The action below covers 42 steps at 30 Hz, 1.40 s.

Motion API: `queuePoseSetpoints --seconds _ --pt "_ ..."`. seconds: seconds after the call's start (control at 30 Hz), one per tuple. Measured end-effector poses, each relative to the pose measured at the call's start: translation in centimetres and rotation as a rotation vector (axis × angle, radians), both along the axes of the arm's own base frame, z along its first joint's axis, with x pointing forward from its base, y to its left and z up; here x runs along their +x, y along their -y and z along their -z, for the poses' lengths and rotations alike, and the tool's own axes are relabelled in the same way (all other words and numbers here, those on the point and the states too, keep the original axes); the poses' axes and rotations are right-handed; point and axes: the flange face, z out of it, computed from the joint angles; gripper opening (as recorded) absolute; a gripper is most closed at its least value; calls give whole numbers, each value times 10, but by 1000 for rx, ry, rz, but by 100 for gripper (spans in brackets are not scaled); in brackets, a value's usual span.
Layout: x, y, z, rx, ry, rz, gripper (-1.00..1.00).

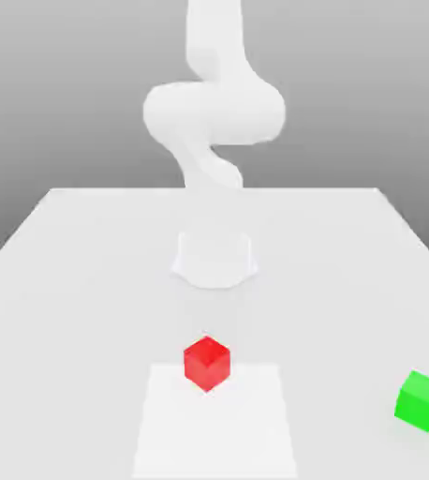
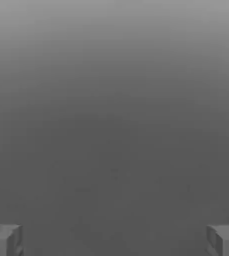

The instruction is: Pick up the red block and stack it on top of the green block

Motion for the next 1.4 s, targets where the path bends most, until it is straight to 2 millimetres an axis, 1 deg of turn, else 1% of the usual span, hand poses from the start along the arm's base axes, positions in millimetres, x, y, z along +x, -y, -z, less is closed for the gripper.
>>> queuePoseSetpoints --seconds 0.07,0.13,0.23,0.3,0.4,0.47,0.53,0.6,0.63,0.67,0.77,0.8,0.97,1.0,1.03,1.1,1.3,1.37,1.4 --pt "20 1 50 41 -74 57 0" --pt "33 2 99 78 -146 116 0" --pt "42 4 174 128 -254 210 0" --pt "40 5 225 158 -327 279 0" --pt "26 8 300 198 -441 392 0" --pt "7 9 351 220 -522 478 0" --pt "-16 10 403 240 -603 567 0" --pt "-33 11 452 251 -664 637 0" --pt "-38 14 468 256 -676 658 0" --pt "-40 12 479 256 -684 661 0" --pt "-43 11 507 259 -690 666 0" --pt "-44 11 514 259 -691 666 -100" --pt "-44 11 514 259 -689 665 -100" --pt "-44 11 517 259 -690 665 -100" --pt "-44 11 515 258 -689 666 -100" --pt "-43 11 503 258 -689 666 -100" --pt "-43 10 457 255 -690 661 -100" --pt "-28 -13 450 206 -700 549 -100" --pt "-19 -30 447 172 -706 472 -100"
